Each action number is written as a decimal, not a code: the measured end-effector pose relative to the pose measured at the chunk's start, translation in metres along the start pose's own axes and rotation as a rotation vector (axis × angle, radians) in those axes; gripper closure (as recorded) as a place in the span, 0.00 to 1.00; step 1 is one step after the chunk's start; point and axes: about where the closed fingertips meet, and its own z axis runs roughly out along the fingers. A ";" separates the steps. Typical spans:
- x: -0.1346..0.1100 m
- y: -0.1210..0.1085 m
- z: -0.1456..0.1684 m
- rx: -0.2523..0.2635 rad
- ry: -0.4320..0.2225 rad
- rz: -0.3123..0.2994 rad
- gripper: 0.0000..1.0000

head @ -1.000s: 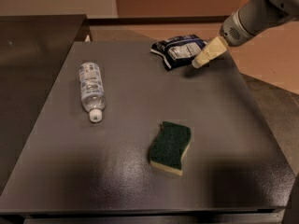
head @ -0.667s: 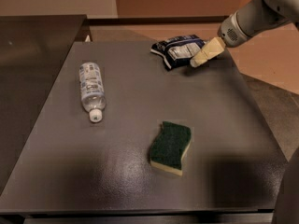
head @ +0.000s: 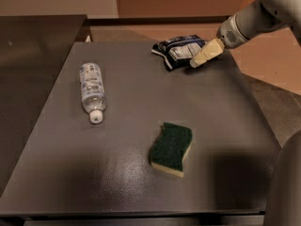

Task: Pick blue chip bag

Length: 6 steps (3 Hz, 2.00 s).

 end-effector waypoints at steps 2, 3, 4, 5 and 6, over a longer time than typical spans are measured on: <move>0.000 -0.006 0.022 -0.029 -0.018 -0.006 0.00; 0.002 -0.009 0.027 -0.032 -0.014 0.008 0.00; 0.006 -0.013 0.031 -0.030 0.002 0.016 0.18; 0.008 -0.015 0.032 -0.032 0.007 0.016 0.41; 0.006 -0.016 0.029 -0.029 0.008 0.011 0.65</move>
Offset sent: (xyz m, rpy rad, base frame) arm 0.0149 0.0058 -0.0096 0.0295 -0.0206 0.0339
